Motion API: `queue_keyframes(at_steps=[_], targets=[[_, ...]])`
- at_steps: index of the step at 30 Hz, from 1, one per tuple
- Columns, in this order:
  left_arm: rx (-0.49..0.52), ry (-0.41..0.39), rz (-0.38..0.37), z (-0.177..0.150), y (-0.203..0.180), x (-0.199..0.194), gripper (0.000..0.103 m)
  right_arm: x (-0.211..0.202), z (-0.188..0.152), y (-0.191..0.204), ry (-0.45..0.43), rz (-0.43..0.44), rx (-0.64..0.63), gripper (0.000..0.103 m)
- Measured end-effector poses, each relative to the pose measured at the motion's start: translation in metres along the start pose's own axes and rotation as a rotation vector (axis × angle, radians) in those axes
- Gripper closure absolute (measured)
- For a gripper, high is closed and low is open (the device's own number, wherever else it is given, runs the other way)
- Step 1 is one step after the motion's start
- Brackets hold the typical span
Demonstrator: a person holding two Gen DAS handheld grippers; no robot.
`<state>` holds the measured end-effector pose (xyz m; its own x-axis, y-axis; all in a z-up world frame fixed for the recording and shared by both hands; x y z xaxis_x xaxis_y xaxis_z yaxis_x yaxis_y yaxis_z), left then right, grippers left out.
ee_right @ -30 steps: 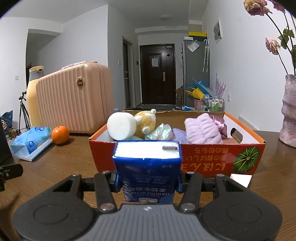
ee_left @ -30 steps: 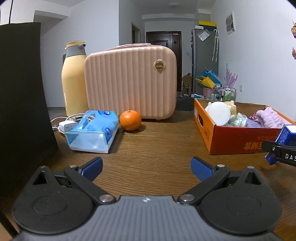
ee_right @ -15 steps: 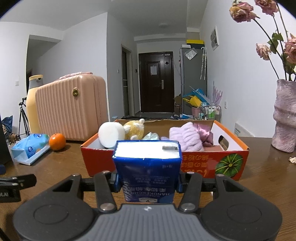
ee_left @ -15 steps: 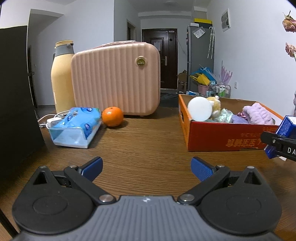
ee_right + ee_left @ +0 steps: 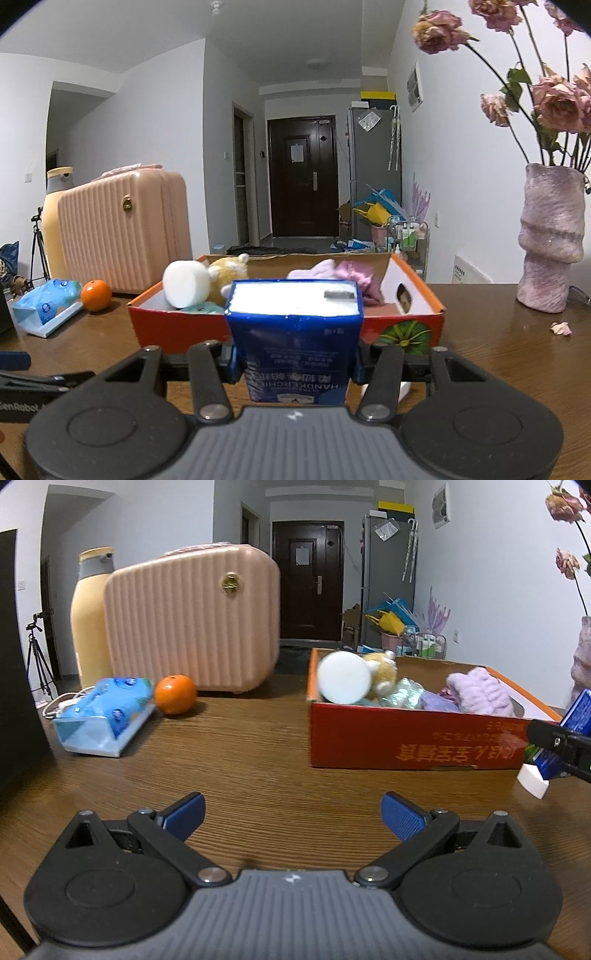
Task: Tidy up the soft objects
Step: 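Carry the milk carton in the right tool while the left tool grasps the white foam wedge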
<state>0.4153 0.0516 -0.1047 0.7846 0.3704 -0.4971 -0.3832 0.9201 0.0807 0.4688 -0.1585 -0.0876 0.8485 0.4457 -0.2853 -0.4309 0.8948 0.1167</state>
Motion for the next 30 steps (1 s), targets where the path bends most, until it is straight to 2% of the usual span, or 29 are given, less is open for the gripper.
queue_keyframes(at_steps=[19,30], targets=[[0.05,0.046,-0.07,0.002,-0.113,0.006,0.0,-0.017,0.006,-0.088,-0.021,-0.076,-0.013,0.052],[0.111,0.078,-0.175,0.005,-0.184,0.013,0.0,-0.017,0.007,-0.138,-0.016,-0.132,0.001,0.052]])
Point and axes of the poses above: each gripper's, at about its wrist camera, not at the fingertips, and x roughly the way its jaws point, y to its left, z to its top, the point moved 1 cm from there along x, roughly the way its jaws point, and after that the axes turned 8 degrees about z, right-handed, at the moved point
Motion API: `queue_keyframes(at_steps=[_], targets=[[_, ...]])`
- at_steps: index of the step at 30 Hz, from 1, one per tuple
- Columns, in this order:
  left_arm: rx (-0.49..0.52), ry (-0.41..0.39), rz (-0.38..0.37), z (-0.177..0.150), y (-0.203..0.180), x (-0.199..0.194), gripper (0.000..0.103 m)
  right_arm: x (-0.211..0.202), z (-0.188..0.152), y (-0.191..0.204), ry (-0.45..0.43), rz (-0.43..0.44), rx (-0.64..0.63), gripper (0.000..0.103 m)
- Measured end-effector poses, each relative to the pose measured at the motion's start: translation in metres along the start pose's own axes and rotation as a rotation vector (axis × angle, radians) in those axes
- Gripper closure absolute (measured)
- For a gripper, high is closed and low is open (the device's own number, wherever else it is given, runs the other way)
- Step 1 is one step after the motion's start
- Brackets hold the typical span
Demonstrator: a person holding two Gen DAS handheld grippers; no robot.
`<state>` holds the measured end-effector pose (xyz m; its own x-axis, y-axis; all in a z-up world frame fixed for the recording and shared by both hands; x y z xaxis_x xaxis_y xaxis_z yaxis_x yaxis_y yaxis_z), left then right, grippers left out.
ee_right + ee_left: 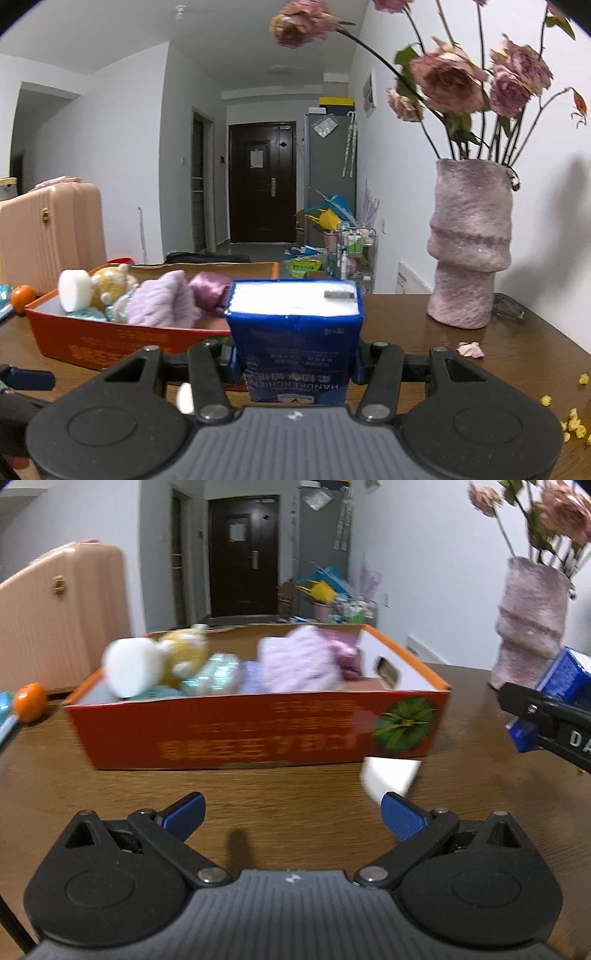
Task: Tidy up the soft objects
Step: 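Carry the milk carton in the right tool while the left tool grasps the white foam wedge, then lower the foam wedge and milk carton into the box and open both tools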
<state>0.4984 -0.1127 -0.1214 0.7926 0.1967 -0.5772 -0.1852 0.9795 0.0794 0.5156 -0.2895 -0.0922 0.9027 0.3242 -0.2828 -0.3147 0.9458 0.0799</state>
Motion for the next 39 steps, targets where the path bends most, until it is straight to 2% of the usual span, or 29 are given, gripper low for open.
queue_keyframes(at_steps=[7,8,10,11,12,18,22,26,31,39], targets=[[0.074,0.004,-0.045,0.011,-0.04,0.02,0.002,0.008,0.0,-0.019,0.015,-0.025,0.017,0.052],[0.083,0.006,-0.061,0.013,-0.044,0.023,0.01,0.009,0.0,-0.02,0.018,-0.026,0.018,0.052],[0.103,0.02,-0.087,0.016,-0.05,0.029,0.033,0.012,0.0,-0.022,0.024,-0.027,0.022,0.052],[0.12,0.037,-0.102,0.016,-0.053,0.033,0.059,0.013,0.0,-0.022,0.027,-0.026,0.023,0.052],[0.132,0.058,-0.119,0.015,-0.056,0.036,0.072,0.013,0.0,-0.022,0.029,-0.025,0.022,0.052],[0.107,0.009,-0.183,0.018,-0.044,0.019,0.073,0.012,-0.001,-0.016,0.026,-0.024,0.0,0.052],[0.074,-0.083,-0.19,0.026,-0.021,-0.003,0.073,0.012,0.004,-0.01,0.006,-0.014,-0.011,0.052],[-0.02,-0.147,-0.151,0.043,0.016,-0.011,0.073,0.022,0.012,0.0,-0.006,0.011,0.014,0.052],[-0.113,-0.189,-0.073,0.066,0.062,-0.001,0.073,0.047,0.024,0.022,-0.017,0.04,0.027,0.052],[-0.107,-0.231,0.048,0.086,0.096,0.031,0.073,0.106,0.039,0.05,0.006,0.057,0.045,0.052]])
Point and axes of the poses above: each gripper's, at about its wrist camera, not at the fingertips, and x roughly the way its jaws point, y to its left, z to its top, the point moved 1 cm from there along x, roughly the way its jaws point, and after that the axes turned 8 degrees about z, right-handed, at the moved point
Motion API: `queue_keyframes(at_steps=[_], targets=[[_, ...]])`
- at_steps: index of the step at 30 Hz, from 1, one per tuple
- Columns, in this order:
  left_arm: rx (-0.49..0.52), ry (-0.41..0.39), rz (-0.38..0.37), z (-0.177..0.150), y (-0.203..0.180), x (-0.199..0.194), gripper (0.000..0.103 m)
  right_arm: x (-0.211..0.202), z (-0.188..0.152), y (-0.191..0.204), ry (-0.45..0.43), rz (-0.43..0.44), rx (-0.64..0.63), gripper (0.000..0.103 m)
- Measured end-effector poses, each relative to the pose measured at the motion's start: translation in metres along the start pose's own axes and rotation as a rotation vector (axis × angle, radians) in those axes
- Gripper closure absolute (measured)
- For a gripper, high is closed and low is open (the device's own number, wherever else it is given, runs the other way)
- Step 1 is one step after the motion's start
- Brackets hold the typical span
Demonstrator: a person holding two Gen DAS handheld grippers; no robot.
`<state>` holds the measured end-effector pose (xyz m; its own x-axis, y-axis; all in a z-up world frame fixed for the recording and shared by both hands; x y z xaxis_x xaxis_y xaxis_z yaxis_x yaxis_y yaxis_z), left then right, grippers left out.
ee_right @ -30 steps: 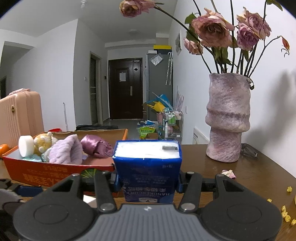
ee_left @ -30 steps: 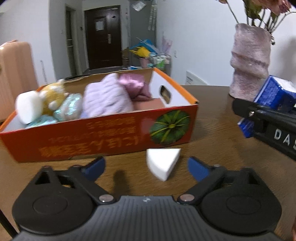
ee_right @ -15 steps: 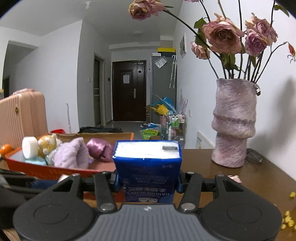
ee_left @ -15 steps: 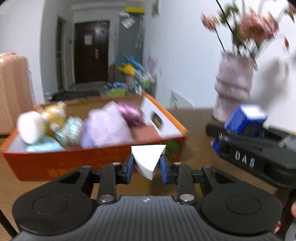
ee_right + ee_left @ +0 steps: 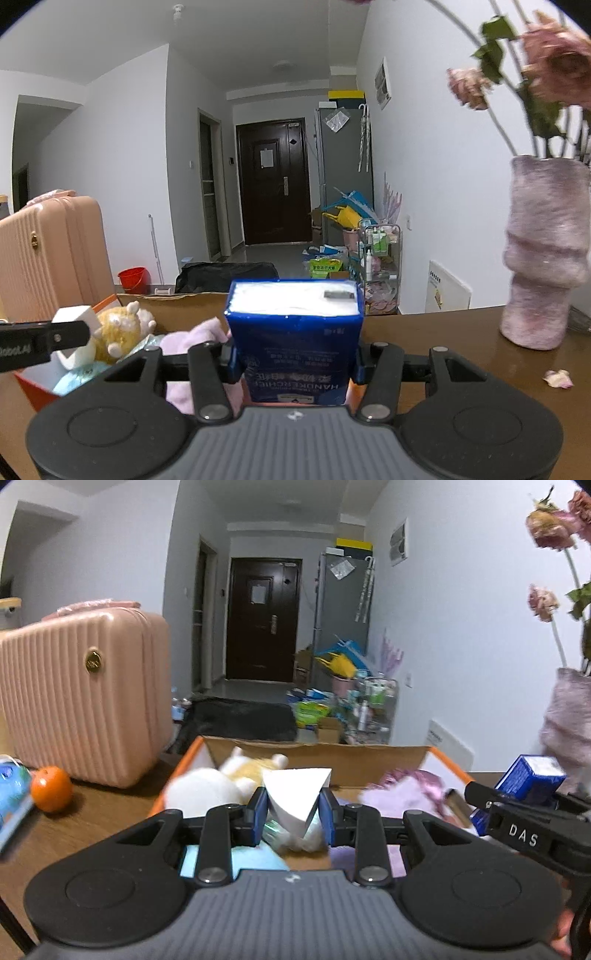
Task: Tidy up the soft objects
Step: 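Lower the foam wedge and milk carton into the box and open both tools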
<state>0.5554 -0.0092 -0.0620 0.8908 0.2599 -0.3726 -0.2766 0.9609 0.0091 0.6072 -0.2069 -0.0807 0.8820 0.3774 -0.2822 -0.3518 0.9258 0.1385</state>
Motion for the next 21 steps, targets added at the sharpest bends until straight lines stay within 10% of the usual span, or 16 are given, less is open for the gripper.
queue_keyframes(at_steps=[4,6,9,21], targets=[[0.009,-0.013,0.027,0.004,0.009,0.014,0.06,0.021,0.001,0.004,0.028,0.006,-0.004,0.049],[-0.01,-0.02,0.036,0.005,0.013,0.017,0.023,0.025,0.001,0.005,0.038,0.028,-0.004,0.022],[-0.04,-0.059,0.062,0.007,0.02,0.011,0.002,0.019,0.001,0.005,0.012,0.031,-0.005,0.005],[-0.029,-0.11,0.098,-0.018,0.053,-0.065,0.0,-0.068,-0.022,0.019,-0.087,-0.012,-0.05,0.0]])
Point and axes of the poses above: each gripper's, at about its wrist camera, not at the fingertips, and x roughly the way its jaws point, y to its left, z to its top, the point moved 1 cm from there along x, roughly the way its jaws point, and after that the axes turned 8 degrees about z, right-handed, at the moved point
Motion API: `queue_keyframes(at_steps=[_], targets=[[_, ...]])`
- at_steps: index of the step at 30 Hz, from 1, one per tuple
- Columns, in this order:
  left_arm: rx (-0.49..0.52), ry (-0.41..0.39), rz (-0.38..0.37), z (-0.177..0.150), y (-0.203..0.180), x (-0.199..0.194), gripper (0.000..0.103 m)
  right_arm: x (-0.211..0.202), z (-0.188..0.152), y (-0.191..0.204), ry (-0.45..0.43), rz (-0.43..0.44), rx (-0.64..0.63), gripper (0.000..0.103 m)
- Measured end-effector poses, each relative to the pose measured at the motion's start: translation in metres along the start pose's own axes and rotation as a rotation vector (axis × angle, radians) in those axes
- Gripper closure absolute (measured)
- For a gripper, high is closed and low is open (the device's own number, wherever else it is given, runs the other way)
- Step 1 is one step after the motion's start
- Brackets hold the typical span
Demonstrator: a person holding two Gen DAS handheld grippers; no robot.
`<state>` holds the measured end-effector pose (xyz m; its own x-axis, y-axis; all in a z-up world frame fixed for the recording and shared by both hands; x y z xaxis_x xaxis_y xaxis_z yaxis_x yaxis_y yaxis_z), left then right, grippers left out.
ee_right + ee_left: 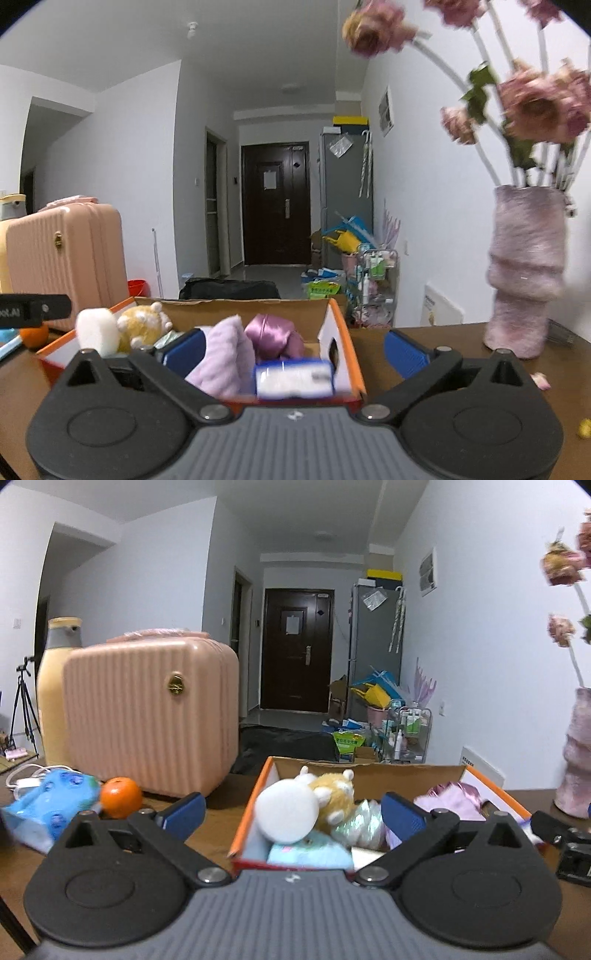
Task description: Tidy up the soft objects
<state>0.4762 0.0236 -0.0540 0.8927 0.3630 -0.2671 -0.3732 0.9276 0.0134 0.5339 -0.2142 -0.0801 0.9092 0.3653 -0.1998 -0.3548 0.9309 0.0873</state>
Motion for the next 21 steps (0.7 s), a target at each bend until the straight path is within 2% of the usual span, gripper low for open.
queue_keyframes(at_steps=[7,16,21], targets=[[0.066,-0.041,-0.032,-0.022,0.031,-0.087,0.0,-0.097,-0.02,0.015,-0.012,-0.027,-0.004,0.0],[0.081,-0.054,-0.146,-0.05,0.071,-0.202,0.0,-0.218,-0.04,0.045,0.003,-0.039,-0.028,0.0],[0.099,-0.062,-0.182,-0.073,0.088,-0.257,0.0,-0.276,-0.059,0.059,0.026,-0.03,-0.017,0.0]])
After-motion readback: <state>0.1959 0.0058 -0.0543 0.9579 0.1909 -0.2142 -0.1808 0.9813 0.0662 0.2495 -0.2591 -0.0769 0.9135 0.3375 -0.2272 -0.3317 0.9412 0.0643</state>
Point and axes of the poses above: each gripper's, at about its wrist camera, not at the fingertips, and x roughly the way its jaws point, y to its left, z to its top, the point moved 1 cm from there along x, roughly the way its jaws point, and after that the axes turned 8 degrees about z, right-handed, at the moved point
